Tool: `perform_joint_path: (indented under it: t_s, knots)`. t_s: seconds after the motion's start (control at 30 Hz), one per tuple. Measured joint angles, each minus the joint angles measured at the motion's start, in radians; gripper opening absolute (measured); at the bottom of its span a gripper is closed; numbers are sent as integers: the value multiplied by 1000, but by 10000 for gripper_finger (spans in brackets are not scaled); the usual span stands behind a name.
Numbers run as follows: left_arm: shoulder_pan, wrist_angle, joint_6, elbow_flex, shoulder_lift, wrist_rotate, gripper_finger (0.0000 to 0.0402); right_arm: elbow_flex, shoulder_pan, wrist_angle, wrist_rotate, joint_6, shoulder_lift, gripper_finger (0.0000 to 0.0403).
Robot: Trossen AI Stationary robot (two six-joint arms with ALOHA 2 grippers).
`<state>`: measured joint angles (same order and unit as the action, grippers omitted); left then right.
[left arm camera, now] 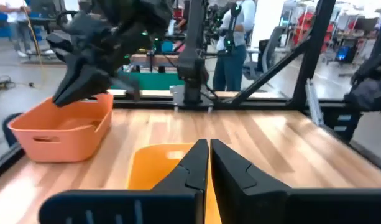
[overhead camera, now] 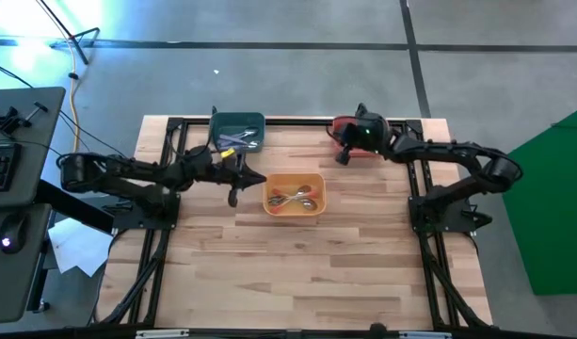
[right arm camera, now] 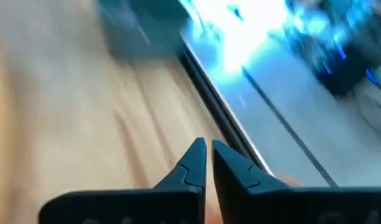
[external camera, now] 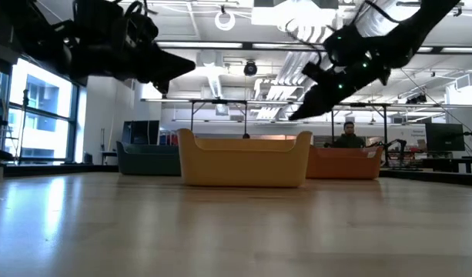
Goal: Sort silverware by color (type)
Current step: Return to Home Position
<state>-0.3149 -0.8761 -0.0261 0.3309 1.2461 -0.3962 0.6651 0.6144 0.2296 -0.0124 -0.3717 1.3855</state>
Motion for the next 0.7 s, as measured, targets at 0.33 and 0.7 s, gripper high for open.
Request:
perform_joint_path:
  t_s: [0.33,0.7]
  knots:
    - [-110,115,113,0,-61,-150,1,-373,-133,773,153,132,0,1]
    - [-130,280,198,-79,-252,-96,0,-529,-164,942,253,211,-67,0]
